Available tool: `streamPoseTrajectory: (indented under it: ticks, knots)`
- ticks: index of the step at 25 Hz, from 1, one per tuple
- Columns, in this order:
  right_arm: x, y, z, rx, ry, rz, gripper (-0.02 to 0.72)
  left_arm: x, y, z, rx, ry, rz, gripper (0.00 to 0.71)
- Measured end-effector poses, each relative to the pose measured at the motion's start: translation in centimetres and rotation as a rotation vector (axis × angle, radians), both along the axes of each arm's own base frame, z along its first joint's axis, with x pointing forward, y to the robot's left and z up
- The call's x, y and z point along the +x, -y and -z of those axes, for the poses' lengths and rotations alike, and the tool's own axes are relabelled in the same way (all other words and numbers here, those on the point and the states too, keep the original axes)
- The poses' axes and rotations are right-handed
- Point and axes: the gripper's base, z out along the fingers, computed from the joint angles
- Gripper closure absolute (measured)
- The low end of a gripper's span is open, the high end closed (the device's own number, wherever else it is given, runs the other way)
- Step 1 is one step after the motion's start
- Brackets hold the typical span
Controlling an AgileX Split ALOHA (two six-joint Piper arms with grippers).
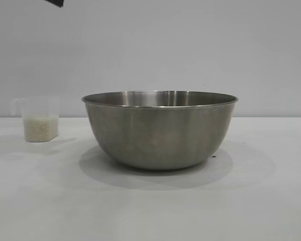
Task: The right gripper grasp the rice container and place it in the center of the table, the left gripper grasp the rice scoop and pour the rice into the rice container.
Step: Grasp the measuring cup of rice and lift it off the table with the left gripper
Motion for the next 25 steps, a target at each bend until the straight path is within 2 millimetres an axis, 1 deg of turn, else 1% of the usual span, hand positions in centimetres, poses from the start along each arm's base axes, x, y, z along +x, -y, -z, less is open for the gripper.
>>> streamPoseTrajectory:
  ticks: [4, 13, 21, 23, 25]
  knots:
    - [0.0, 0.0, 0.0, 0.0, 0.0, 0.0, 0.325, -0.8, -0.6, -0.8, 0.074, 0.005, -0.026, 0.383]
    - [0.0, 0.0, 0.0, 0.002, 0.0, -0.001, 0.325, -1.3, -2.1, 0.0, 0.24, -0.09, -0.122, 0.383]
    - [0.0, 0.0, 0.0, 0.002, 0.0, -0.002, 0.325, -2.8, -3.6, -1.7, 0.305, -0.108, -0.26, 0.383]
    - [0.0, 0.0, 0.0, 0.002, 0.0, -0.002, 0.325, -3.2, -3.9, -1.3, 0.313, -0.132, -0.301, 0.383]
    - [0.0, 0.0, 0.0, 0.002, 0.0, -0.002, 0.325, -4.0, -4.2, -0.3, 0.316, -0.151, -0.325, 0.383]
